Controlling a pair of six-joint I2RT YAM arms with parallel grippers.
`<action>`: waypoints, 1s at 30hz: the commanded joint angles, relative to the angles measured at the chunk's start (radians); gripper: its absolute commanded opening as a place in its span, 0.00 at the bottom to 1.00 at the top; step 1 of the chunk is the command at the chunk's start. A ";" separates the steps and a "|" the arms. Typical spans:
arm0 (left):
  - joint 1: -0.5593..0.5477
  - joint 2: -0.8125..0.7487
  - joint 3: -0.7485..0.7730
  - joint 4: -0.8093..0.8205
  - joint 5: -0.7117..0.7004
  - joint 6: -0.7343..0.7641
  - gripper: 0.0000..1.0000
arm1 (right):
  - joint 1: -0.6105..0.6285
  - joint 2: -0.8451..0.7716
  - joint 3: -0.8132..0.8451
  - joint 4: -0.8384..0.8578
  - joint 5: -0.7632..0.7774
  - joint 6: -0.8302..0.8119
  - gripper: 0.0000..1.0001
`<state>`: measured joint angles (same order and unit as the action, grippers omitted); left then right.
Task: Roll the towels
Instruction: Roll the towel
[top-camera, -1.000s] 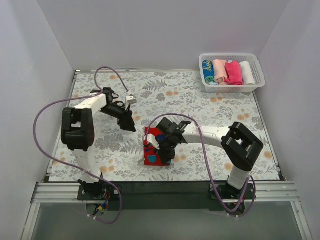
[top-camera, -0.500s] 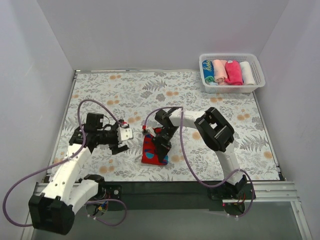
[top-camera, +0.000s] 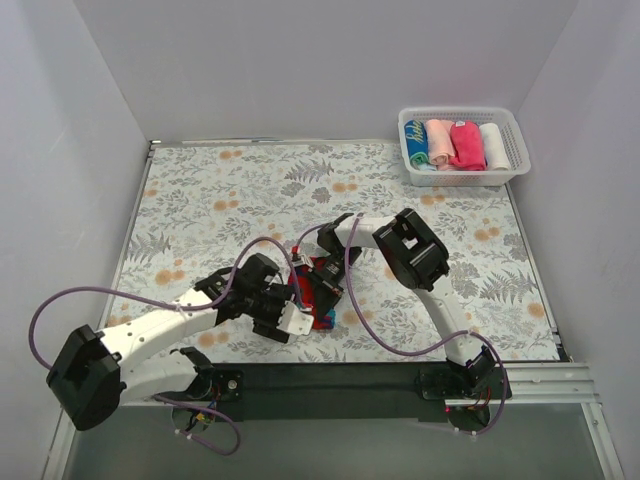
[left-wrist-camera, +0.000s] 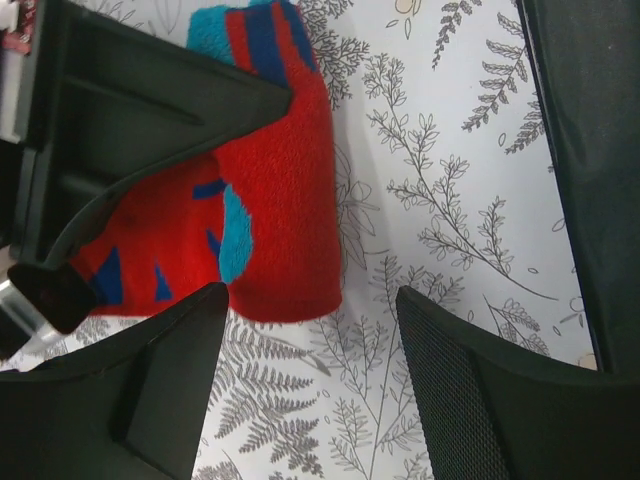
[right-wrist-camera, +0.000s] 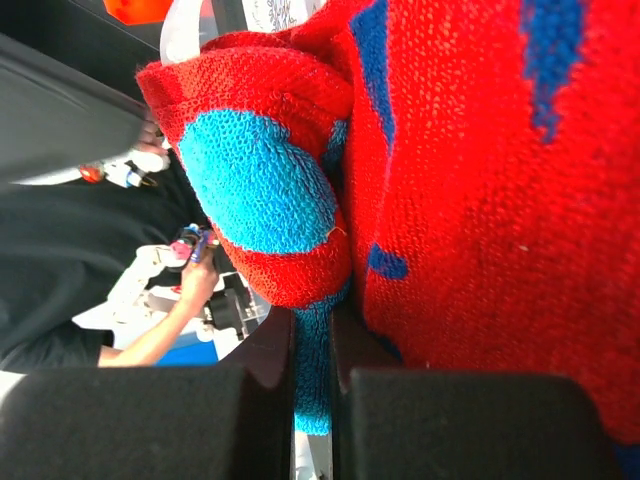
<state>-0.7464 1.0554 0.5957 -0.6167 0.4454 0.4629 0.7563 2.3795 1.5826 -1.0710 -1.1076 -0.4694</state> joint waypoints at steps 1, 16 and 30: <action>-0.051 0.049 0.033 0.104 -0.060 -0.004 0.63 | -0.006 0.050 0.013 0.039 0.115 -0.034 0.04; -0.180 0.313 0.061 0.242 -0.152 -0.020 0.40 | -0.020 0.078 0.027 0.023 0.111 -0.029 0.14; -0.173 0.288 0.030 -0.023 -0.067 -0.178 0.00 | -0.123 -0.011 0.016 0.036 0.114 0.014 0.63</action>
<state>-0.9184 1.3411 0.6498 -0.4660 0.3008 0.3447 0.7002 2.3806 1.6032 -1.1271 -1.1713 -0.4419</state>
